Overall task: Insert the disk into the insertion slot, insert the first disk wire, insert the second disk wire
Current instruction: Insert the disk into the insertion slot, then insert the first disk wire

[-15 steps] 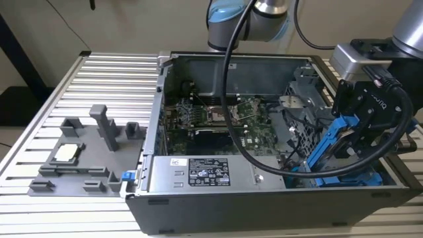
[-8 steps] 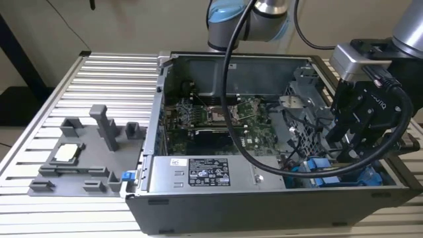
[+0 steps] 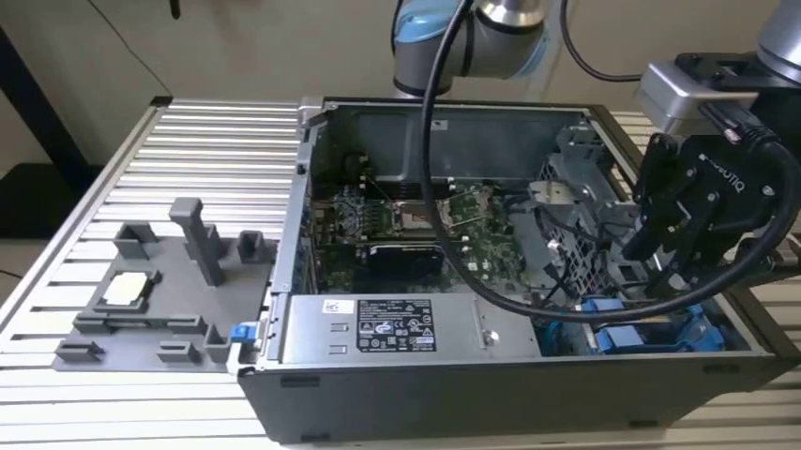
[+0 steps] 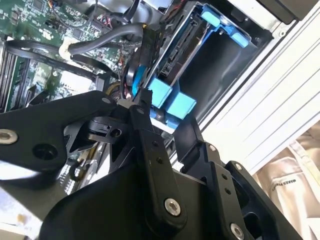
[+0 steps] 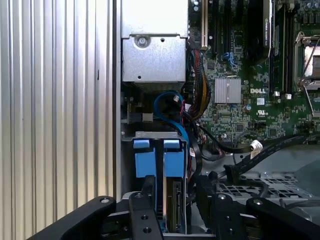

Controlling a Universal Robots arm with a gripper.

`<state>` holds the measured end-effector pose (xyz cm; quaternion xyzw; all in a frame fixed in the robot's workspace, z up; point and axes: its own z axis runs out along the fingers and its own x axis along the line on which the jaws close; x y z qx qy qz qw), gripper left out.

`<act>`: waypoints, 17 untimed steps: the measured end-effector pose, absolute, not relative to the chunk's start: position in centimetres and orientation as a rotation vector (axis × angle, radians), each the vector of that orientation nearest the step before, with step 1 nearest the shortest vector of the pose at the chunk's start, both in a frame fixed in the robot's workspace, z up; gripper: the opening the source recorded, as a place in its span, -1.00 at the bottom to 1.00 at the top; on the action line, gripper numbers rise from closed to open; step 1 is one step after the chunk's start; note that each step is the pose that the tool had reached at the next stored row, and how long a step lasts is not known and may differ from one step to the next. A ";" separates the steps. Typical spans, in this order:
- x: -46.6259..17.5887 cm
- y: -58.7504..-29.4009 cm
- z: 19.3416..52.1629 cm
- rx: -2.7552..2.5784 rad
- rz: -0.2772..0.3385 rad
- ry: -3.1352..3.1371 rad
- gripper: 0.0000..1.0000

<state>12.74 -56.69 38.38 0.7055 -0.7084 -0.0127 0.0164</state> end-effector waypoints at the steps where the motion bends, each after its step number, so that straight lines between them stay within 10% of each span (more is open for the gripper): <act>1: 12.7 -56.7 38.6 2.193 -0.039 -2.203 -0.07; 10: 12.7 -56.5 39.9 2.198 -0.023 -2.207 -0.07; 17: 12.2 -56.3 39.9 2.261 0.106 -2.272 -0.07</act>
